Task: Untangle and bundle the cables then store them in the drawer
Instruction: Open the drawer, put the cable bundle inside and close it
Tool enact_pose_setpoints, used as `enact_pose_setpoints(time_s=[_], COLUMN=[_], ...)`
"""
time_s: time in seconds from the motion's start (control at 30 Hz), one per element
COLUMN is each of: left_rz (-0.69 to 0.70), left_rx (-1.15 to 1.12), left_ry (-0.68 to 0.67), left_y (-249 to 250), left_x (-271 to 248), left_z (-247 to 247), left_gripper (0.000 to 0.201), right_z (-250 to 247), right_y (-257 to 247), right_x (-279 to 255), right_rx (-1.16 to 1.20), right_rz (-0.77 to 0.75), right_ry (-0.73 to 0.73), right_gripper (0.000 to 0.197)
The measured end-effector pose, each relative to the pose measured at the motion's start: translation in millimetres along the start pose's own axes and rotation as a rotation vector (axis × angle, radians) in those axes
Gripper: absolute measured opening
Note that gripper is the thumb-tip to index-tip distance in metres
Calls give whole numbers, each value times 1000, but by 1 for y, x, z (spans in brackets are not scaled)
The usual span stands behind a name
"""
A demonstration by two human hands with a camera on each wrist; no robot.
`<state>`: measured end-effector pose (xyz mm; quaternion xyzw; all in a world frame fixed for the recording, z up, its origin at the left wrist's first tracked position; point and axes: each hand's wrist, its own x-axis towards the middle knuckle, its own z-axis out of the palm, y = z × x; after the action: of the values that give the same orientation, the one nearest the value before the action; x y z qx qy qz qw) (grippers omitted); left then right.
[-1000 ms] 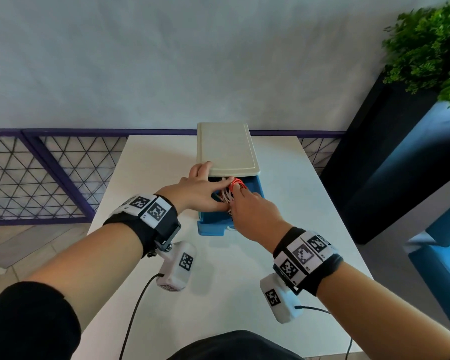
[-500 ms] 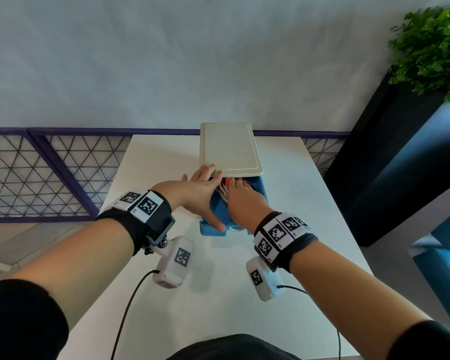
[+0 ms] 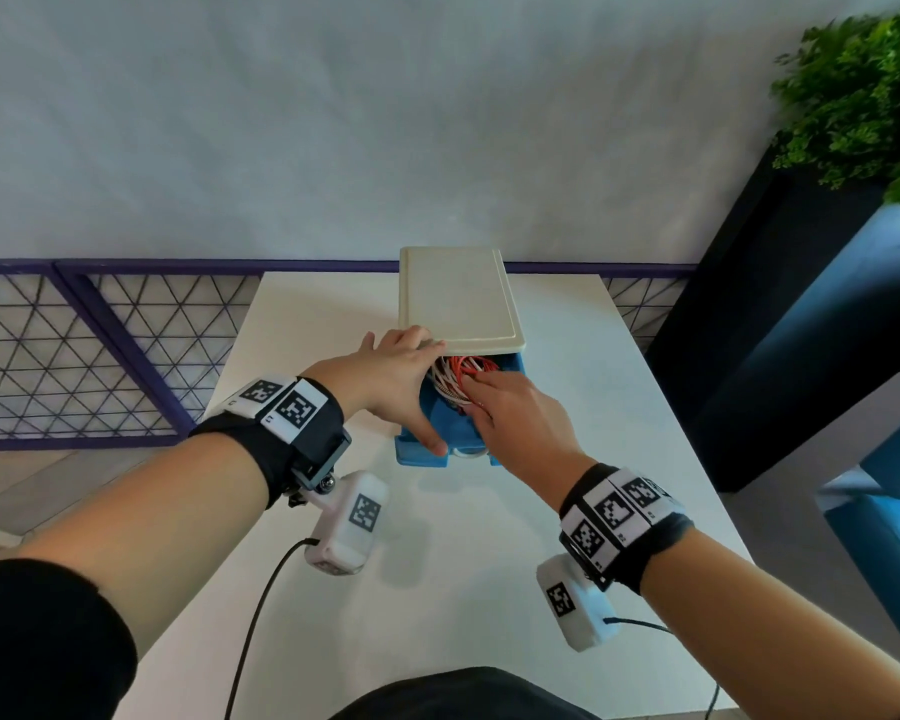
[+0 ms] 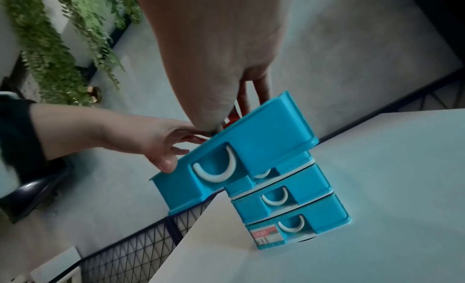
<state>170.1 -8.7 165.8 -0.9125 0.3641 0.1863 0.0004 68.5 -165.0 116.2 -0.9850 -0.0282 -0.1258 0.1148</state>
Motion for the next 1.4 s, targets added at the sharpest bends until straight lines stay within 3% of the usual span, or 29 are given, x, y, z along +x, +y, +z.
enact_pose_setpoints(time_s=[0.2,0.33,0.43,0.63,0.8,0.93,1.2,1.4], left_rz=[21,25,16,10,12,4,5,-19], left_rx=[61,55,26,21,-38,-33,-43,-65], left_ry=[52,128,160,231,387,517,590,441], left_y=[-2,-2,-4,-5,-5,1,1,1], left_x=[3,5,7,14,22,33,39,30], left_z=[-3,-7,-8,-10,-2,4,9,-4], left_gripper=[132,110,103,86,34,12,7,22], right_z=[1,-3,-12,-22,-21,-18,-15,-28], right_y=[-1,2,7,12,13,17,17,19], right_x=[11,22,35,59,69,73,78,76], right_rx=[-108,-164,-258,80,54,49,-10,4], right_rz=[-9,8,-9,143,133,138,130,114], right_ry=[-141,-186,-136,-129,-166,-120,-106,-246], right_gripper=[31,39,34,30,29,25,28,32])
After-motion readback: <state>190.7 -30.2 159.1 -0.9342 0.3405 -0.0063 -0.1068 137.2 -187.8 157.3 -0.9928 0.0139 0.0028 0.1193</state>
